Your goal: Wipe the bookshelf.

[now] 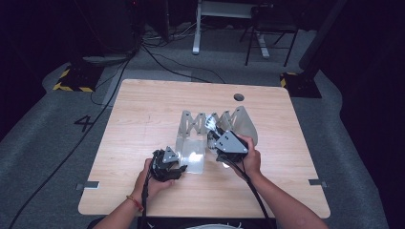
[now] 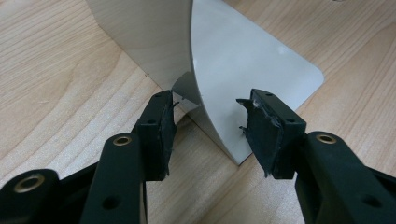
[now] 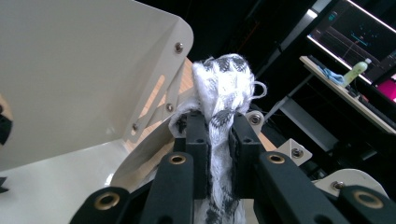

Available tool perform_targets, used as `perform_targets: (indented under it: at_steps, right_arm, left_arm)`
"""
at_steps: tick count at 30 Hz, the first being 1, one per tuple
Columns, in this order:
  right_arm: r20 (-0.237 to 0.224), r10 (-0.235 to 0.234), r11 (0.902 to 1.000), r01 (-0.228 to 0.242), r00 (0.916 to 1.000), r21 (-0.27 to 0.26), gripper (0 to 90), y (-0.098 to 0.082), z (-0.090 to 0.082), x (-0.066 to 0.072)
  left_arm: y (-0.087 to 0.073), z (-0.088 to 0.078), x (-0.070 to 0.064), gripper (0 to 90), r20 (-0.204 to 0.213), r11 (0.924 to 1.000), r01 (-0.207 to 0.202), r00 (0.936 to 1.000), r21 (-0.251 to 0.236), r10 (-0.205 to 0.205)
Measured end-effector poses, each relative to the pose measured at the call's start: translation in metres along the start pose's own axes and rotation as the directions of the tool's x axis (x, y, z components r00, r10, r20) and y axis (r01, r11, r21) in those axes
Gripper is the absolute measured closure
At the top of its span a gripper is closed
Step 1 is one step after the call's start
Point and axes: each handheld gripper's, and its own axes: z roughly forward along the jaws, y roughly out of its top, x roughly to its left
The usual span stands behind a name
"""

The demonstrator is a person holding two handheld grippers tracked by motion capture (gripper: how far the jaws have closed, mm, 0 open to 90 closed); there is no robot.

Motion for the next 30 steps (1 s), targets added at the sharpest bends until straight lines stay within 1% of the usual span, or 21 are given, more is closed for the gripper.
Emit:
perform_targets:
  at_steps: [3, 5, 6, 7, 11, 13, 17, 19, 21, 23, 26, 28, 30]
  right_arm:
    - [-0.011, 0.014, 0.9997, -0.014, 0.9998, 0.022, 81.5, -0.004, 0.006, 0.002]
    - [-0.021, 0.018, 0.9988, -0.017, 0.9996, 0.045, 81.5, -0.010, 0.010, 0.006]
    - [-0.026, 0.017, 0.9986, -0.016, 0.9995, 0.051, 81.5, -0.012, 0.012, 0.007]
    - [-0.035, 0.015, 0.9983, -0.013, 0.9993, 0.057, 81.4, -0.014, 0.013, 0.009]
    - [-0.074, 0.013, 0.9957, -0.006, 0.9972, 0.092, 81.5, -0.025, 0.019, 0.020]
    - [-0.098, 0.020, 0.9936, -0.008, 0.9949, 0.113, 81.4, -0.030, 0.022, 0.024]
    - [-0.132, 0.032, 0.9907, -0.014, 0.9907, 0.136, 81.4, -0.039, 0.024, 0.030]
    - [-0.153, 0.032, 0.9882, -0.009, 0.9877, 0.153, 81.4, -0.043, 0.025, 0.034]
    - [-0.164, 0.021, 0.9862, 0.007, 0.9862, 0.166, 81.4, -0.047, 0.026, 0.038]
    - [-0.176, 0.038, 0.9842, -0.006, 0.9836, 0.177, 81.3, -0.050, 0.027, 0.040]
    - [-0.171, 0.038, 0.9843, -0.007, 0.9845, 0.176, 81.4, -0.050, 0.027, 0.040]
    - [-0.157, 0.046, 0.9866, -0.020, 0.9866, 0.162, 81.4, -0.046, 0.025, 0.036]
    - [-0.133, 0.058, 0.9898, -0.040, 0.9894, 0.137, 81.3, -0.039, 0.022, 0.029]
  left_arm:
    - [0.000, 0.000, 0.000, 52.0, -0.002, 1.0000, 0.003, 1.0000, -0.001, -0.003]
    - [0.000, 0.000, 0.000, 52.0, 0.000, 1.0000, -0.001, 1.0000, 0.000, 0.001]
    - [0.000, 0.000, 0.000, 52.0, -0.002, 1.0000, 0.004, 1.0000, -0.002, -0.004]
    - [0.000, 0.000, 0.000, 52.0, 0.000, 1.0000, -0.001, 1.0000, 0.001, 0.001]
    - [0.000, 0.000, 0.000, 52.0, 0.000, 1.0000, 0.000, 1.0000, 0.001, 0.000]
    - [0.000, 0.000, 0.000, 52.0, 0.000, 1.0000, -0.001, 1.0000, 0.001, 0.001]
    - [0.000, 0.000, 0.000, 52.0, 0.000, 1.0000, -0.001, 1.0000, 0.001, 0.001]
    - [0.000, 0.000, 0.000, 51.9, 0.000, 1.0000, -0.001, 1.0000, 0.001, 0.001]
    - [0.000, 0.000, 0.000, 51.9, 0.001, 1.0000, -0.001, 1.0000, 0.001, 0.001]
    - [0.000, 0.000, 0.000, 51.8, 0.001, 1.0000, -0.001, 1.0000, 0.001, 0.001]
    - [0.000, 0.000, 0.000, 51.8, 0.002, 1.0000, -0.001, 1.0000, 0.001, 0.001]
    - [0.000, 0.000, 0.000, 51.8, 0.001, 1.0000, -0.001, 1.0000, 0.001, 0.001]
    - [0.000, 0.000, 0.000, 51.7, 0.000, 1.0000, -0.004, 1.0000, 0.000, 0.004]
